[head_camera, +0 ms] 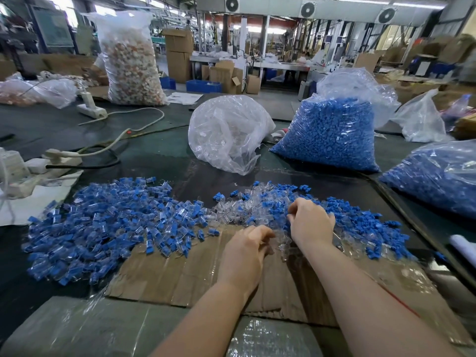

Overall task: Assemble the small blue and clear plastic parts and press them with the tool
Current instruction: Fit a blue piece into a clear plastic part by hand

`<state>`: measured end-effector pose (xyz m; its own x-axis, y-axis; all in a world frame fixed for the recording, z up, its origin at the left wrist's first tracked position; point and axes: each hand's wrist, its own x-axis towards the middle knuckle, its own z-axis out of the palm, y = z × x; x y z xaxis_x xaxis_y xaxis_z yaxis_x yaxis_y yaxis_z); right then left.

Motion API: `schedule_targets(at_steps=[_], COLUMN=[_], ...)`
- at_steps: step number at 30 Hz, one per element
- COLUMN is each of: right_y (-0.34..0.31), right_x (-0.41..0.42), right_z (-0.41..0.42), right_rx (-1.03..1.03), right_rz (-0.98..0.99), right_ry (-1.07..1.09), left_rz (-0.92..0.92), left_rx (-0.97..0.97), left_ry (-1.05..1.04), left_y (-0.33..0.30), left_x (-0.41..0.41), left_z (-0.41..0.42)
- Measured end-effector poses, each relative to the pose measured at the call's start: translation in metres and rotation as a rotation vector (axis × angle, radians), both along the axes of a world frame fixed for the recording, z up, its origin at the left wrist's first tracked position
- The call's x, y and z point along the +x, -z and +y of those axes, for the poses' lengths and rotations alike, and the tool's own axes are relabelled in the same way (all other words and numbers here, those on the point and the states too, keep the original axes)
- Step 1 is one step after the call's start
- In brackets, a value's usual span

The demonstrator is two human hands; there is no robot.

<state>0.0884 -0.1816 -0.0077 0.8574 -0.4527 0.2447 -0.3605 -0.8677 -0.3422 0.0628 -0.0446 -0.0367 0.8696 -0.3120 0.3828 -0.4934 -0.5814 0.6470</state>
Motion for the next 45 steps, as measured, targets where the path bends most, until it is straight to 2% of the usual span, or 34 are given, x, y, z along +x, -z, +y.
schedule_targets(at_steps=[6,10,15,29,34,39,45], right_y=[0.000,0.002,0.003,0.002,0.000,0.005,0.016], right_x=[-0.003,-0.005,-0.002,0.002,-0.011,-0.046,-0.071], right_z=[-0.002,-0.001,-0.001,-0.001,0.004,0.019,0.022], right_rx=[0.017,-0.007,-0.064,-0.108,-0.139,0.028,0.206], right_rz=[-0.011,-0.043,0.034,0.063,-0.115,-0.304,-0.437], right_ry=[-0.024,-0.049,-0.059,-0.121,-0.161,-0.292,-0.317], left_rz=[-0.015,-0.043,-0.031,0.007,0.024,0.034,0.087], left_rx=[-0.029,-0.044,-0.036,-0.099,-0.133,-0.157,-0.218], left_ry=[-0.070,-0.044,-0.018,0.004,0.008,0.000,-0.024], left_y=[-0.003,-0.005,-0.002,-0.005,-0.005,-0.004,-0.003], left_x=[-0.006,-0.007,-0.006,-0.005,-0.004,-0.003,-0.002], left_z=[0.003,0.003,0.002,0.001,0.002,0.003,0.005])
